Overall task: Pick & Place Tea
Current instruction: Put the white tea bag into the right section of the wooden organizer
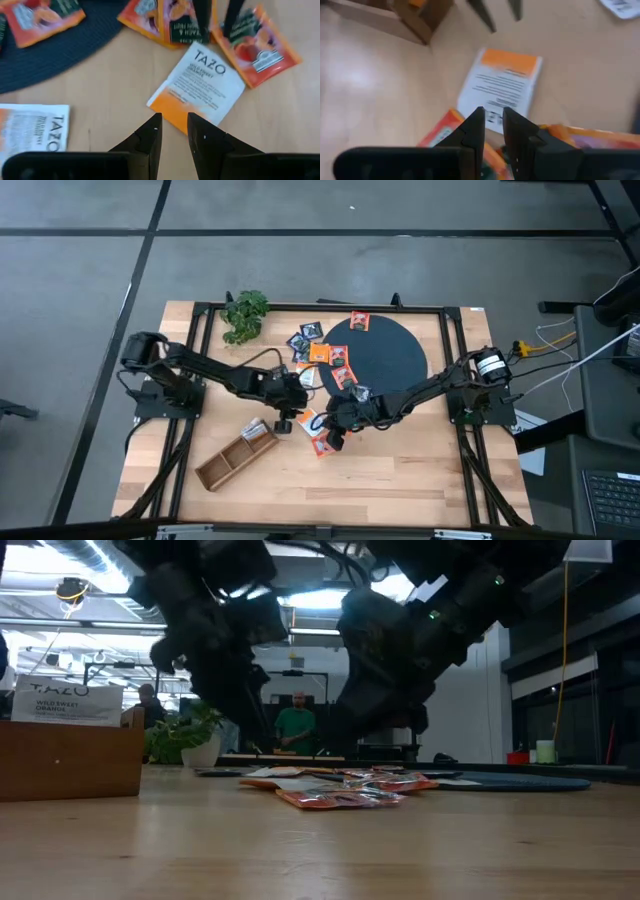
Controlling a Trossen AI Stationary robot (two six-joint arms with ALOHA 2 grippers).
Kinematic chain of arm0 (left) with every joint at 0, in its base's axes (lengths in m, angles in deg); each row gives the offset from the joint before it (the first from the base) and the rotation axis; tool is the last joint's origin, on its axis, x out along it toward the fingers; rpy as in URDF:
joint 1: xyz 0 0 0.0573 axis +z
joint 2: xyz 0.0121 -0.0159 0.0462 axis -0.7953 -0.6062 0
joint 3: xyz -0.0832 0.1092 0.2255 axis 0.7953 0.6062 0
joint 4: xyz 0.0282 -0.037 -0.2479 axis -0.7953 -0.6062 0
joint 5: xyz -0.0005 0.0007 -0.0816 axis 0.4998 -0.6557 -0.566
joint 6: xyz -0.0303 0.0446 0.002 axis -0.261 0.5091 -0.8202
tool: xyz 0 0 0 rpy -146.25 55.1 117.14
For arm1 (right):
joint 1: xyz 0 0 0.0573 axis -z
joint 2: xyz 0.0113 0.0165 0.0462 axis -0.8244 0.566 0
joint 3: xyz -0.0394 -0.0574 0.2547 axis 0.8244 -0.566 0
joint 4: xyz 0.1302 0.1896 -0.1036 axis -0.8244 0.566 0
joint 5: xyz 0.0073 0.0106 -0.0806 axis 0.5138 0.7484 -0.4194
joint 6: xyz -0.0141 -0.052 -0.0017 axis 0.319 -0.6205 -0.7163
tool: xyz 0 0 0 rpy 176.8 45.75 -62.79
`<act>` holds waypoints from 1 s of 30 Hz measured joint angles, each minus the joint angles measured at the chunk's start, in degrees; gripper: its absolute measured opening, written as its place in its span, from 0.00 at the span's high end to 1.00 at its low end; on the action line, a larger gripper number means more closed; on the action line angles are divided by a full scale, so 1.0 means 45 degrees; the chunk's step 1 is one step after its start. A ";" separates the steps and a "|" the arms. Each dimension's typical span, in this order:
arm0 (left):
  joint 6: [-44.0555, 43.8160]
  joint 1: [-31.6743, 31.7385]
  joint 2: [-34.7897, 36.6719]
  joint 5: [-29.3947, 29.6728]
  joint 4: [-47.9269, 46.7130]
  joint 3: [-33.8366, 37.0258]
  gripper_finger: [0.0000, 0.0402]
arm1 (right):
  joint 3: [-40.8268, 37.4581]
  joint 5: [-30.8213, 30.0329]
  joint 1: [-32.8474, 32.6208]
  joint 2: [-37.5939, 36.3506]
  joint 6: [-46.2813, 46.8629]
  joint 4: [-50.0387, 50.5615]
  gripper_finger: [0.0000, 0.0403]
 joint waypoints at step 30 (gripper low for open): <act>0.0452 0.0024 -0.2085 -0.0299 0.0189 -0.0187 0.78 | -0.0011 -0.1173 -0.0815 0.0000 -0.9015 0.1458 0.82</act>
